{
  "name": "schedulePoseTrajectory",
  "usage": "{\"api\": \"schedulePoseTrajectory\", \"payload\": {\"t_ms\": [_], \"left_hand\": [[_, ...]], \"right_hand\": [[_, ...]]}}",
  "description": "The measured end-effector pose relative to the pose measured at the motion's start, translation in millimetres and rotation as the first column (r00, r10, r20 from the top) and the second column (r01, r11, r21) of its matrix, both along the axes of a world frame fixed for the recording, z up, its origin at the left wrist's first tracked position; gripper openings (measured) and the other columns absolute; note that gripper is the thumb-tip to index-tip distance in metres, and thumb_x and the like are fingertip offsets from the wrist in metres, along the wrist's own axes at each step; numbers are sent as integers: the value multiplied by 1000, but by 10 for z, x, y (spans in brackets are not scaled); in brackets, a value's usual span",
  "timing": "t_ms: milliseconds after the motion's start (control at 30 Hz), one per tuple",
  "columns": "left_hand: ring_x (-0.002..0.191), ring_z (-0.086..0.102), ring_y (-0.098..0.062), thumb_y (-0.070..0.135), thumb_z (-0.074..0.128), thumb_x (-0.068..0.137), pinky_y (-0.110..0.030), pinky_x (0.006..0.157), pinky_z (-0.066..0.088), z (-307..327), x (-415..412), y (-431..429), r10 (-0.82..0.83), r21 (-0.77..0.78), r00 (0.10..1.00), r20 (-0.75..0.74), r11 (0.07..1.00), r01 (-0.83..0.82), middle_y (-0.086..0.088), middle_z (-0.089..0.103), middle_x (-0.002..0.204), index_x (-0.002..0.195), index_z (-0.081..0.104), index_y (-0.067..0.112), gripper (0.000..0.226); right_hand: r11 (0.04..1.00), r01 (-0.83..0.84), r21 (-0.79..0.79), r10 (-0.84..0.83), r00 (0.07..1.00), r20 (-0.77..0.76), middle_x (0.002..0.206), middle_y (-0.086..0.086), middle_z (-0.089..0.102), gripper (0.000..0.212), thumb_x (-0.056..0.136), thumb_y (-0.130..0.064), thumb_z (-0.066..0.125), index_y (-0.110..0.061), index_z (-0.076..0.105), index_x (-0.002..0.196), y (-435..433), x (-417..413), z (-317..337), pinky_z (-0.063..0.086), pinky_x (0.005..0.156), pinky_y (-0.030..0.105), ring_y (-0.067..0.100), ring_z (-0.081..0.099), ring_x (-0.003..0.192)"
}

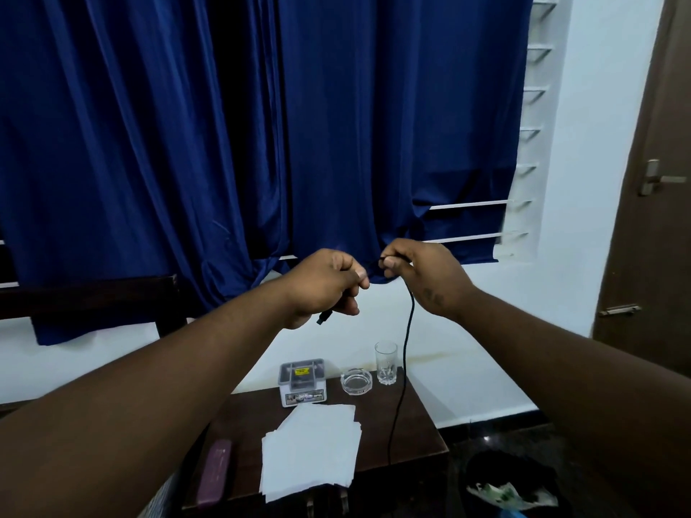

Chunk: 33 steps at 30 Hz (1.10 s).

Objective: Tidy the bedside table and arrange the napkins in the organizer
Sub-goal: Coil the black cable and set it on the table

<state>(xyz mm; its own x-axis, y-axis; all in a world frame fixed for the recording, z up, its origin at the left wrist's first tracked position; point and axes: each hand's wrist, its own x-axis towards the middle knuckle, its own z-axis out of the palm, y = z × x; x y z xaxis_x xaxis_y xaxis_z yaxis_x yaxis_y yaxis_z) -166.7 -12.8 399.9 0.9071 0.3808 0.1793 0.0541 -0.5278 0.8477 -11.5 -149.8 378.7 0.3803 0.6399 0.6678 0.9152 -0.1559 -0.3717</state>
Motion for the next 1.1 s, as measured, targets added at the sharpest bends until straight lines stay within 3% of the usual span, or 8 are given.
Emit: {"api": "schedulePoseTrajectory", "payload": {"t_ms": [200,333,433,500,667,800,967,1100], "left_hand": [[63,68,-18,16,47,108,-46,87,55,4,-31,-86,-59,-113,998,38,992,63,-4,60,72,92,64,6,25],[64,67,-17,16,46,108,-37,81,63,23,-21,-184,-88,-243,984,156,962,124,-8,59,76,93,62,3,25],[78,73,-25,14,45,108,-38,83,63,41,1,-242,-69,-319,965,252,936,150,-13,67,82,92,62,3,26],[94,75,-32,14,46,108,-41,89,62,55,23,-244,-21,-366,953,303,921,137,-21,74,95,92,62,3,25],[111,72,-29,13,49,107,-44,98,57,12,66,-190,82,-398,925,371,914,78,-19,75,115,90,65,6,25],[116,70,-24,14,49,107,-42,104,54,-70,89,-60,127,-300,925,358,954,-14,-9,75,116,91,64,7,23],[106,72,-12,18,53,105,-41,102,53,-113,59,89,127,-6,937,325,991,-132,1,79,103,86,63,12,22],[88,73,-13,18,55,103,-42,91,55,-182,17,138,54,161,969,241,982,-95,3,77,84,78,60,16,26]], "right_hand": [[993,63,96,-56,996,-74,79,-11,71,13,100,-24,53,-25,65,95,59,29,-41,49,72,27,7,66,79],[985,28,170,9,977,-211,79,-6,71,14,100,-19,54,-17,67,94,155,12,-147,50,73,24,10,67,77],[946,-62,319,230,822,-521,70,3,64,20,98,2,51,-3,64,83,247,-119,-185,47,67,28,17,57,66],[932,-107,345,310,730,-610,66,8,57,24,94,12,48,-2,62,80,265,-225,-238,45,64,28,19,52,63],[953,-212,217,302,739,-602,64,2,61,26,104,-18,54,1,66,92,280,-411,-464,54,84,44,21,63,67],[960,-252,125,274,734,-622,65,2,56,28,106,-25,49,-8,72,105,223,-561,-445,48,71,19,13,62,63],[961,-268,-61,193,815,-546,70,2,62,24,103,-29,54,-14,72,100,128,-588,-364,40,62,26,1,60,59],[968,-245,-62,193,876,-443,86,3,72,16,99,-24,60,-16,71,90,68,-522,-170,45,62,26,7,64,65]]}}
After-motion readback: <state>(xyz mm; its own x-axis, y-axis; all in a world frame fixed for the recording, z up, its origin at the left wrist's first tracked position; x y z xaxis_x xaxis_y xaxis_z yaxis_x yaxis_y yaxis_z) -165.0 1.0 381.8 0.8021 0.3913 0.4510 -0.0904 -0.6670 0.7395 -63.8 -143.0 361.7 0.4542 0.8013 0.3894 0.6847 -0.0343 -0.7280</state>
